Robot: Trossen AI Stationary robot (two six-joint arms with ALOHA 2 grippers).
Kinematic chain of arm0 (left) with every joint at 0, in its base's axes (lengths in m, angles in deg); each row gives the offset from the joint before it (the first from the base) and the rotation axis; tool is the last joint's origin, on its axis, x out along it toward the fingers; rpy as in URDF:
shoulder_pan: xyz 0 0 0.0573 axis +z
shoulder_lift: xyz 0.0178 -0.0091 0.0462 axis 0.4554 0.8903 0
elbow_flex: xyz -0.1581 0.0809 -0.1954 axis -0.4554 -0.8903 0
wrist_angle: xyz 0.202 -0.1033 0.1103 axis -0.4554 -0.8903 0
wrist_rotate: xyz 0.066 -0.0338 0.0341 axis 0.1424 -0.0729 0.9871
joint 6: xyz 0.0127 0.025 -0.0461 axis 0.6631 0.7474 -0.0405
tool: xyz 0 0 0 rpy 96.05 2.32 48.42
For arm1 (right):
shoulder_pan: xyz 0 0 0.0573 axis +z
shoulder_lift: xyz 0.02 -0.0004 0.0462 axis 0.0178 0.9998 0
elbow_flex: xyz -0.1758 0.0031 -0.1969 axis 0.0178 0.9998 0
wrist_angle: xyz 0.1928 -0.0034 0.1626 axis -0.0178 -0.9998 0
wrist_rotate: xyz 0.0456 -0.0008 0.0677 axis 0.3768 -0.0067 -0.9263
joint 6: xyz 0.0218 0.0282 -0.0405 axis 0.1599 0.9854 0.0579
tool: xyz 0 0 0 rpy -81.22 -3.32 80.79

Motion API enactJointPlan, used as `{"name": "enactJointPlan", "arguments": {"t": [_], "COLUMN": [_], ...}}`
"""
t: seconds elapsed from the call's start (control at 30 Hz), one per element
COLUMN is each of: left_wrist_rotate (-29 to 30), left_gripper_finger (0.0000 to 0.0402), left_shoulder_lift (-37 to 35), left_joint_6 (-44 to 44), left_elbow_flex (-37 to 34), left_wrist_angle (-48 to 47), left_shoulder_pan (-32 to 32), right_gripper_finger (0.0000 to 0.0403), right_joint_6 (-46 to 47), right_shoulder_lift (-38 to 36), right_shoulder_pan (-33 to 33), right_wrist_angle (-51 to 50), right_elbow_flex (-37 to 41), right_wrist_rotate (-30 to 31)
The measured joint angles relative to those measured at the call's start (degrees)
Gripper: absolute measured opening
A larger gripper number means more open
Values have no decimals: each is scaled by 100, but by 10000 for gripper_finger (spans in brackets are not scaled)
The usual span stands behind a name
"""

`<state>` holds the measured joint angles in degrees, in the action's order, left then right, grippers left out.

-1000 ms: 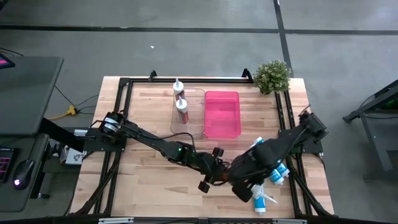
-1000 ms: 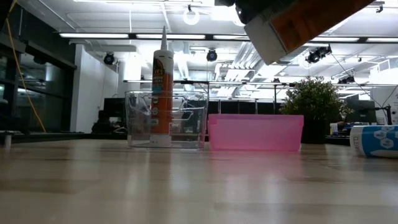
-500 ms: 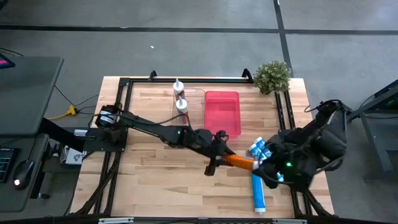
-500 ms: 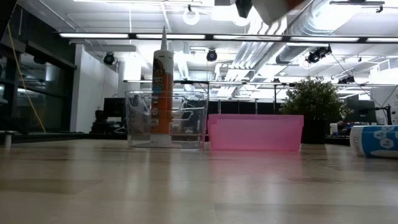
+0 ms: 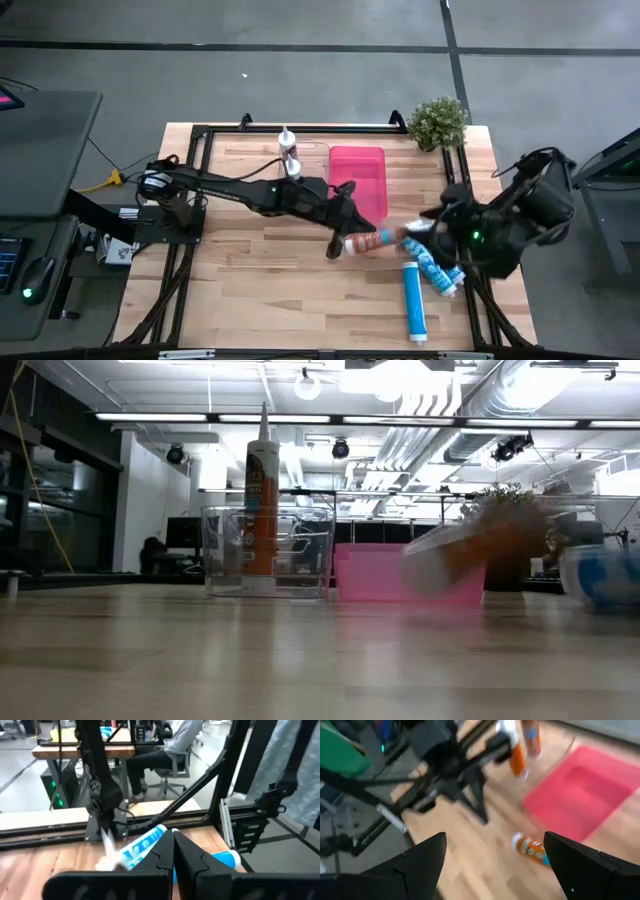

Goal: Pick & place silicon tubes, Sealant and Lysol wipes
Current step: Put the orange sealant into the transparent bin

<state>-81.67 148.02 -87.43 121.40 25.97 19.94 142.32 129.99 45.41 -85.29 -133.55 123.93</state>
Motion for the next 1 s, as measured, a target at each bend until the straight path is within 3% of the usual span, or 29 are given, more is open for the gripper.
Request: {"name": "enactJointPlan", "arguments": {"t": [0.43, 0.77, 1.0], "left_wrist_rotate": [284, 234, 429], "left_gripper_finger": [1, 1, 0], "left_shoulder_lift": [271, 350, 349], "left_joint_6": [-1, -58, -44], "left_elbow_flex": [-6, 4, 7], "left_wrist_angle": [-264, -186, -555], "left_shoulder_pan": [-36, -45, -38], "right_gripper_finger": [330, 330, 330], "right_joint_6": [-764, -1062, -2224], "right_shoulder_lift": [-181, 47, 419], "right_shoulder_pan": [-335, -355, -398], "right_wrist_angle": [112, 105, 9], "right_elbow_flex": [0, 0, 0], "right_wrist_rotate": [145, -312, -912]}}
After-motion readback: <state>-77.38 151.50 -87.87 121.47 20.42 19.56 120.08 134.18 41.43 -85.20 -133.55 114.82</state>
